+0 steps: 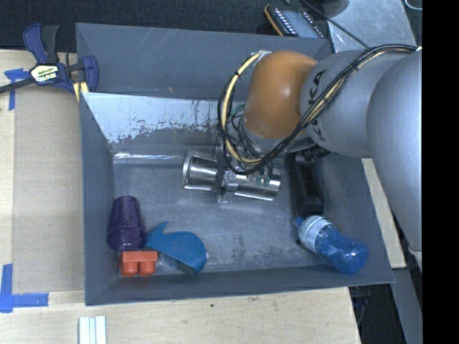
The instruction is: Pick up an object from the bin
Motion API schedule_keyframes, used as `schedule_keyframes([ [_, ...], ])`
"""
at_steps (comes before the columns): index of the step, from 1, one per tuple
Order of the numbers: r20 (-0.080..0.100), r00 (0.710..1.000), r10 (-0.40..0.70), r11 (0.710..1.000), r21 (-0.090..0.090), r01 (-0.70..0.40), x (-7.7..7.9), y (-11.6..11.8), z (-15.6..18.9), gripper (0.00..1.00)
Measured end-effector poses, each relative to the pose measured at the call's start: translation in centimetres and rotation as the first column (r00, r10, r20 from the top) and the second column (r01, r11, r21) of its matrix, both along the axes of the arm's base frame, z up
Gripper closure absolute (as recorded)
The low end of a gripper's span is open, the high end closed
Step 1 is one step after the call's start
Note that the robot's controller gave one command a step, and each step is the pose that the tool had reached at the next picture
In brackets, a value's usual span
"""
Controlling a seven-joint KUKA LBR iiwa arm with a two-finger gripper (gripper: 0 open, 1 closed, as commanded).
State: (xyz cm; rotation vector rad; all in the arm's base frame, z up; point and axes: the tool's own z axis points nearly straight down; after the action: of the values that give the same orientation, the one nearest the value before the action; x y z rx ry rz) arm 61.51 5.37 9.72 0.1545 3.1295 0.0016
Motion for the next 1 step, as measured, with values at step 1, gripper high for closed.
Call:
schedule_keyframes([
  [1, 0.0, 1.0, 0.0, 1.0, 0.0, 0.0, 0.0, 0.0, 0.0, 1.0],
])
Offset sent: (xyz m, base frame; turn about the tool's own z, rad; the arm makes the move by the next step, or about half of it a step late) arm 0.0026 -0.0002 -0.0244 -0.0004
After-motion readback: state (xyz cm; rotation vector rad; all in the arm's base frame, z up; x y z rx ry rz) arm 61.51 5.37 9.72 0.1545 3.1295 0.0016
